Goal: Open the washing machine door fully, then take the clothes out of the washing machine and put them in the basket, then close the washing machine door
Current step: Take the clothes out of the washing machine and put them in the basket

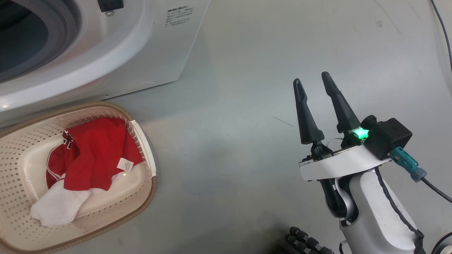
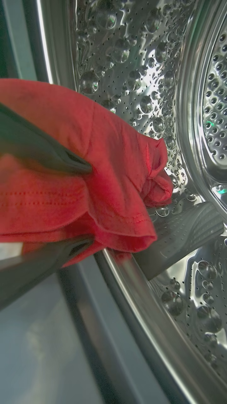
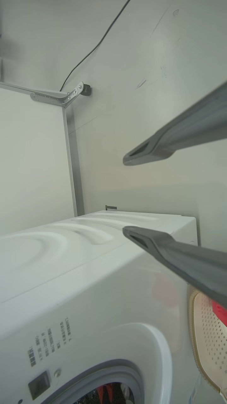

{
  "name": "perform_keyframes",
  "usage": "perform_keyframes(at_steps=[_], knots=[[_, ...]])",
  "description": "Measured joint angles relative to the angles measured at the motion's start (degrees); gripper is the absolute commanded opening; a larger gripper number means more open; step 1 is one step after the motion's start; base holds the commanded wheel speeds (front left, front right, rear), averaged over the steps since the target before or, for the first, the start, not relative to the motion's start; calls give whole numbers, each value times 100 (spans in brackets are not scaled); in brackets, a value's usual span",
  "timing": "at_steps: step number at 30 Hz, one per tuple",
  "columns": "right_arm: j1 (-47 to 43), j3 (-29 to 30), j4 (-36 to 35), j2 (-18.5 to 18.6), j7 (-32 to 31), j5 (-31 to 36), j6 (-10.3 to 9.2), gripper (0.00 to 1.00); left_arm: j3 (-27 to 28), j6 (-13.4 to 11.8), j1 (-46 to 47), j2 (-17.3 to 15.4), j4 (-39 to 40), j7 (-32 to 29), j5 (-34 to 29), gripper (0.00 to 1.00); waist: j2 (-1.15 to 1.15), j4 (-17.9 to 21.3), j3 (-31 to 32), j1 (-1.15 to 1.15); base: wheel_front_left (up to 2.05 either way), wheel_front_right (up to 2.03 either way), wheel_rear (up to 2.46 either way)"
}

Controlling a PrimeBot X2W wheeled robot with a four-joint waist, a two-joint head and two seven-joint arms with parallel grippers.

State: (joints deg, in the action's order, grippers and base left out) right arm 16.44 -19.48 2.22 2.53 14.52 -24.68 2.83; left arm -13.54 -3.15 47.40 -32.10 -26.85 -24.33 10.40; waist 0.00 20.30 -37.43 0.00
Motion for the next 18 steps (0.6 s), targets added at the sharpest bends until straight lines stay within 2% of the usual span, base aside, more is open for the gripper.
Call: perform_keyframes(at_steps=[2,3,4,18], knots=[[19,-1,0,0,0,0,-1,100,8,1,27,32,-48,-35,15,100,0,-3,-2,0,0,0,0],[31,-4,10,0,0,3,-1,100,21,1,29,67,-80,-60,68,35,0,-4,0,0,0,0,0],[45,-7,33,0,0,23,-1,100,19,4,34,111,-108,-77,103,0,0,-6,5,0,0,0,0],[57,63,280,1,0,318,-2,100,-36,19,10,542,-573,260,192,0,0,-134,340,0,0,0,0]])
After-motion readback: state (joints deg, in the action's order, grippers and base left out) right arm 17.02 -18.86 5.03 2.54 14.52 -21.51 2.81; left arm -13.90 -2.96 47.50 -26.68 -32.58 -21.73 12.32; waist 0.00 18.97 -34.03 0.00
